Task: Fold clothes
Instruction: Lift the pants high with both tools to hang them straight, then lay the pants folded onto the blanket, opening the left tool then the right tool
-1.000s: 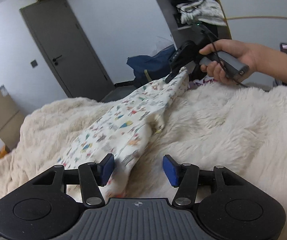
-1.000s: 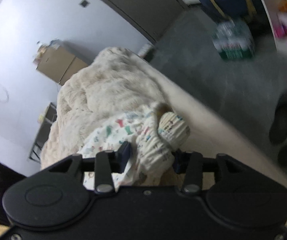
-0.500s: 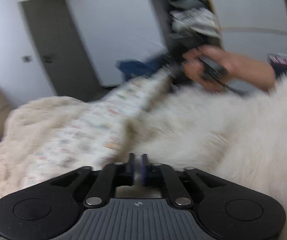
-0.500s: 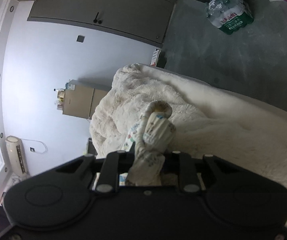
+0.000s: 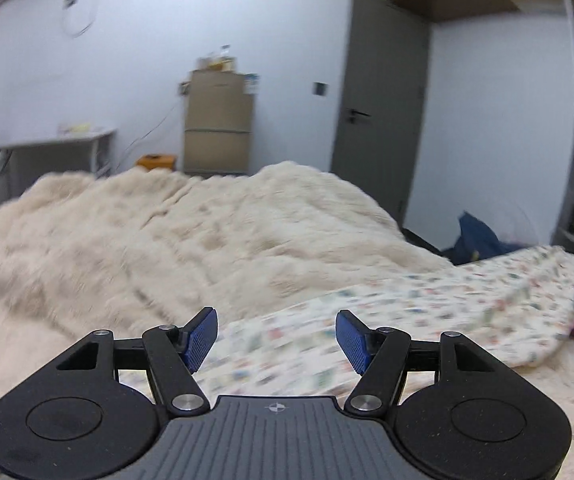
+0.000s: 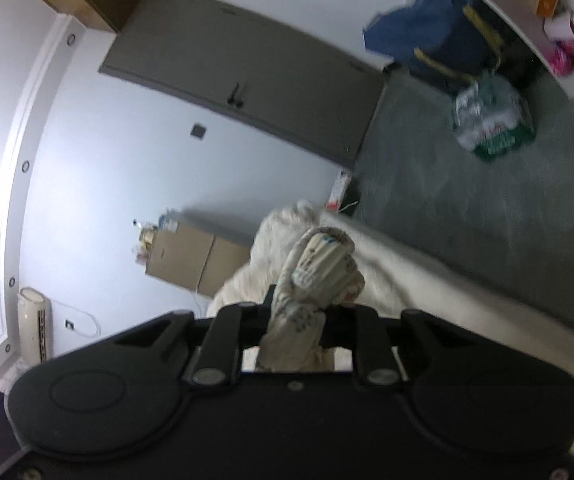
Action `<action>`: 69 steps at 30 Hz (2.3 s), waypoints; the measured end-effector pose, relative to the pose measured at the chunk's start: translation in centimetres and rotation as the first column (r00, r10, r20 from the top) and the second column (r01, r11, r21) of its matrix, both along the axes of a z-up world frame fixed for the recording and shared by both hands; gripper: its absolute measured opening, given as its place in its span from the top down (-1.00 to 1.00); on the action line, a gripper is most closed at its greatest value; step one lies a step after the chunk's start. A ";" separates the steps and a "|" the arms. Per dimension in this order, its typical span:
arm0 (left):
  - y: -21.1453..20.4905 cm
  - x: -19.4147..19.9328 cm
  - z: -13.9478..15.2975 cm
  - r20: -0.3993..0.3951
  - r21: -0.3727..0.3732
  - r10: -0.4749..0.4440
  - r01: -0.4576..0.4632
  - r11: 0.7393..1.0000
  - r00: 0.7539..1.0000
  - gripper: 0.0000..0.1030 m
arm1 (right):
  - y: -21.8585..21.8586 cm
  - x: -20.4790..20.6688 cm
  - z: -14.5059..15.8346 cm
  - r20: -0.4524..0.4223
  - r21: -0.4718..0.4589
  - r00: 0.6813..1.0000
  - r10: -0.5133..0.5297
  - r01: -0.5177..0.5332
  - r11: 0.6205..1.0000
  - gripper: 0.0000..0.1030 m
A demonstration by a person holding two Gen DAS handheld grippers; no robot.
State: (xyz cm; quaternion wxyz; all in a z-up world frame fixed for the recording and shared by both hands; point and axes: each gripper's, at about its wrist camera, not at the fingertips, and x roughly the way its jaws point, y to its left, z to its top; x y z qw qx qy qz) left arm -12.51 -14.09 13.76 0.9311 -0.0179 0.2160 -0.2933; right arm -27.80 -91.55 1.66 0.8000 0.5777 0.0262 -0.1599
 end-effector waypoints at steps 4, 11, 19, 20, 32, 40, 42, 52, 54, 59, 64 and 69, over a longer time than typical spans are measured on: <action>-0.3 0.0 -0.6 -0.022 0.009 -0.028 0.028 1.000 0.999 -0.16 | -3.2 -2.2 2.3 0.011 -0.026 0.996 -0.090 0.091 0.996 0.70; -4.6 -0.3 -0.8 0.008 0.106 -0.125 0.124 0.987 0.992 -0.21 | -6.2 -5.5 9.0 -0.003 -0.194 0.976 -0.217 0.212 0.958 0.70; 0.9 4.9 -3.6 -0.257 -0.210 -0.073 0.018 0.977 0.964 -0.23 | -2.4 -2.5 13.2 -0.015 -0.373 0.996 -0.085 0.073 0.925 0.69; 2.4 5.9 -4.2 -0.312 -0.306 -0.088 -0.013 0.952 0.946 -0.23 | -2.0 -2.2 13.3 -0.021 -0.383 0.997 -0.072 0.058 0.922 0.69; 0.6 14.9 -13.6 -0.611 -0.542 -0.303 -0.108 0.833 0.731 0.88 | 2.4 -0.2 15.1 -0.040 -0.452 0.999 -0.004 -0.015 0.892 0.68; 1.7 13.7 -8.7 -0.382 -0.570 -0.271 0.005 0.822 0.883 0.99 | 3.1 -0.3 14.9 -0.035 -0.457 0.999 0.010 -0.025 0.889 0.68; 1.5 13.9 -9.0 -0.392 -0.501 -0.218 -0.008 0.865 0.894 0.98 | 3.3 -0.3 14.9 -0.036 -0.461 0.999 0.015 -0.030 0.887 0.68; 2.8 11.7 -8.2 -0.397 -0.486 -0.174 -0.046 0.873 0.901 0.24 | 6.9 0.9 17.6 -0.050 -0.531 0.997 0.056 -0.074 0.844 0.67; 1.4 10.3 -6.8 -0.341 -0.508 -0.282 0.076 0.858 0.897 -0.07 | 8.6 1.8 18.9 -0.057 -0.565 0.996 0.073 -0.092 0.820 0.67; -3.0 7.1 -6.8 -0.285 -0.420 -0.397 0.259 0.870 0.872 -0.07 | 15.4 5.4 23.1 -0.086 -0.672 0.987 0.139 -0.160 0.723 0.67; -2.0 5.3 -8.6 -0.259 -0.435 -0.337 0.203 0.877 0.905 -0.09 | 22.9 9.3 26.3 -0.130 -0.749 0.974 0.187 -0.220 0.625 0.67; 3.4 4.5 -8.0 -0.250 -0.437 -0.148 0.025 0.899 0.957 -0.19 | 30.3 13.0 28.1 -0.176 -0.784 0.956 0.234 -0.280 0.554 0.67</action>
